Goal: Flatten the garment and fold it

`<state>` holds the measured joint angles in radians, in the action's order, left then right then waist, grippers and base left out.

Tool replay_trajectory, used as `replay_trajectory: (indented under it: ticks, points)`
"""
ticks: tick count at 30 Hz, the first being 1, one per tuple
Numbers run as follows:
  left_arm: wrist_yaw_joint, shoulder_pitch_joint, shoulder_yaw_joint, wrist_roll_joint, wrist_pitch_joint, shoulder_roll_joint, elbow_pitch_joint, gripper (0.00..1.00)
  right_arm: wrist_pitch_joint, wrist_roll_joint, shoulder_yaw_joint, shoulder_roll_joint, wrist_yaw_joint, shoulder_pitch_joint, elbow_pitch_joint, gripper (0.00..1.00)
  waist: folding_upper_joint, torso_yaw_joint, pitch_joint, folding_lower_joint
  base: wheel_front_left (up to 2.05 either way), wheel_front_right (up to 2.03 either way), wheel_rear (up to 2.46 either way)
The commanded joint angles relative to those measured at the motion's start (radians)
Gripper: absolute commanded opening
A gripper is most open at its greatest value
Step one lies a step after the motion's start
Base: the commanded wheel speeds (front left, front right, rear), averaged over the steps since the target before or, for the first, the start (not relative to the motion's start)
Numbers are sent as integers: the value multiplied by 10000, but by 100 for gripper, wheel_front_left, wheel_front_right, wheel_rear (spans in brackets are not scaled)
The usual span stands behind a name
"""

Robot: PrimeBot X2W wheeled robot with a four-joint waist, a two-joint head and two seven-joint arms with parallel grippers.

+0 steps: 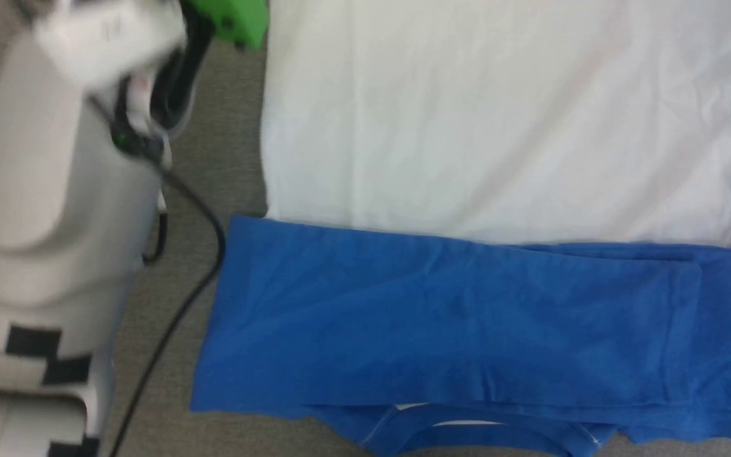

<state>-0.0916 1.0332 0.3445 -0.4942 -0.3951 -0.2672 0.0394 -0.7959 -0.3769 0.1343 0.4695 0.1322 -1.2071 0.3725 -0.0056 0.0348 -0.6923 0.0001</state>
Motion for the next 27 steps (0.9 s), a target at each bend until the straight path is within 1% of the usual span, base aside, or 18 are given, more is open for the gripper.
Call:
replay_trajectory:
  ticks: [1, 3, 5, 8, 9, 11, 13, 16, 18, 21, 23, 24, 25, 26, 27]
  points:
    - [49, 589, 61, -125, -515, -63, 327, 100, 146, -133, 120, -28, -15, -23, -52, 0, 56, -383, -224, -1, 0, 0, 0]
    - [-19, 1440, 154, -215, -1544, -59, 1006, 100, 329, -298, 380, -61, -15, -104, -97, 0, 56, -617, -393, -1, 0, 0, 0]
    - [-185, 2190, 239, -173, -2463, -101, 1713, 100, 517, -483, 683, -100, -15, -189, -150, 0, 56, -862, -587, -1, 0, 0, 0]
    - [-613, 3109, 455, 225, -3707, -316, 2720, 100, 838, -817, 1207, -155, -15, -316, -248, 0, 56, -1256, -883, -1, 0, 0, 0]
    - [-817, 3349, 508, 360, -4136, -388, 3035, 100, 958, -935, 1405, -167, -15, -353, -283, 0, 56, -1394, -973, -1, 0, 0, 0]
    - [-1108, 3743, 665, 672, -4786, -549, 3440, 100, 1155, -1139, 1740, -151, -15, -418, -332, 0, 56, -1602, -1122, -1, 0, 0, 0]
    - [-1383, 4016, 761, 843, -5383, -609, 3674, 100, 1341, -1314, 2053, -102, -15, -492, -375, 0, 56, -1771, -1270, -1, 0, 0, 0]
    - [-1583, 4222, 936, 998, -6082, -665, 3752, 100, 1591, -1518, 2400, -7, -15, -571, -341, 0, 56, -1924, -1411, -1, 0, 0, 0]
    - [-1705, 4247, 1018, 1026, -6549, -696, 3753, 100, 1742, -1624, 2590, 71, -15, -624, -274, 0, 56, -1979, -1474, -1, 0, 0, 0]
    - [-2002, 4140, 1152, 1100, -7481, -835, 3773, 100, 1921, -1718, 2875, 201, -15, -718, -146, 0, 56, -2004, -1520, -1, 0, 0, 0]
    - [-2238, 4047, 1156, 1142, -7886, -938, 3658, 100, 2011, -1811, 3003, 244, -15, -780, -69, 0, 56, -2014, -1545, -1, 0, 0, 0]
    - [-2319, 3972, 1163, 1131, -8072, -967, 3591, 87, 2049, -1850, 3053, 263, -15, -810, -37, 0, 56, -2012, -1553, -1, 0, 0, 0]
    - [-2388, 3884, 1133, 1079, -8201, -989, 3448, 37, 2096, -1892, 3106, 290, -15, -851, -1, 0, 56, -2002, -1569, -1, 0, 0, 0]
    - [-2417, 3825, 1104, 1046, -8216, -1014, 3314, 0, 2128, -1925, 3142, 315, -15, -885, 29, 0, 56, -1991, -1582, -1, 0, 0, 0]
    - [-2441, 3744, 1077, 1018, -8217, -1058, 3164, 0, 2167, -1956, 3181, 350, -15, -928, 71, 0, 56, -1970, -1593, -1, 0, 0, 0]
